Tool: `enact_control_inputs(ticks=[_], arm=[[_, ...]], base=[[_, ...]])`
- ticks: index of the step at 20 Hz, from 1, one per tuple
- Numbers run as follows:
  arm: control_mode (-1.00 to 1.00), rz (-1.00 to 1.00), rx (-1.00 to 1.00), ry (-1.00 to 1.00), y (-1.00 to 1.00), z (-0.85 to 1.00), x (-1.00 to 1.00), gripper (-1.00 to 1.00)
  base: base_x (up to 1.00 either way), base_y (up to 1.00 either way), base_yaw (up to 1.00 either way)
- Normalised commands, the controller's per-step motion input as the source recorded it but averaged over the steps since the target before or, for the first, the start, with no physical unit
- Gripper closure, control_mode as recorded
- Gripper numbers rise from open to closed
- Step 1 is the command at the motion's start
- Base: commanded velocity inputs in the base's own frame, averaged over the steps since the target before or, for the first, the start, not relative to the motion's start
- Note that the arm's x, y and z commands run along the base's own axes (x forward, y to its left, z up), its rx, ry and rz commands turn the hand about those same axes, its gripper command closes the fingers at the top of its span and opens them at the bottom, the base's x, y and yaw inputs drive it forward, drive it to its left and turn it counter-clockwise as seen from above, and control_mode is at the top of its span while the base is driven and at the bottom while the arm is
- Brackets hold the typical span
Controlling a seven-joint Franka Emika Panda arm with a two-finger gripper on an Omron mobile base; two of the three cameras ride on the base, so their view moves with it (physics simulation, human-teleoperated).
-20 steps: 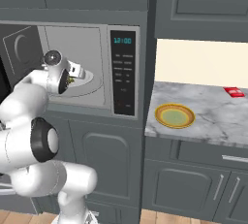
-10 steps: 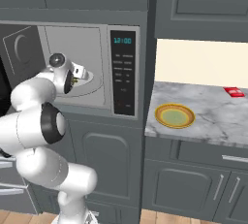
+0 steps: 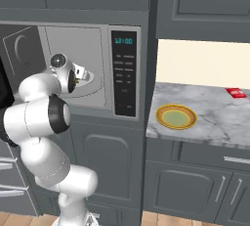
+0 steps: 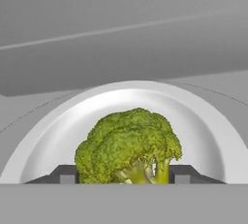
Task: Pick the broccoli from the counter and place it in the microwave. Then turn on the microwave.
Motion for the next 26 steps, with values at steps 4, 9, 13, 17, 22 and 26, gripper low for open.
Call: enact_control_inputs(ticks=[4, 9, 13, 17, 22, 26], arm=[[-1.0, -0.02, 0.0, 0.0, 0.0, 0.0, 0.01, -1.0], [-1.0, -0.02, 0.0, 0.0, 0.0, 0.06, 0.0, -1.0], [-1.0, -0.03, 0.0, -0.05, 0.0, 0.32, -0.12, -1.0], [-1.0, -0.04, 0.0, -0.03, -0.02, 0.25, -0.71, -1.0], [-1.0, -0.03, 0.0, -0.01, -0.23, 0.68, -1.0, -1.0], [-1.0, 0.0, 0.0, 0.0, -0.37, 0.97, -1.0, -1.0]], base=[[0.0, 0.0, 0.0], [0.0, 0.0, 0.0], [0.0, 0.0, 0.0], [0.0, 0.0, 0.0], [0.0, 0.0, 0.0], [0.0, 0.0, 0.0]])
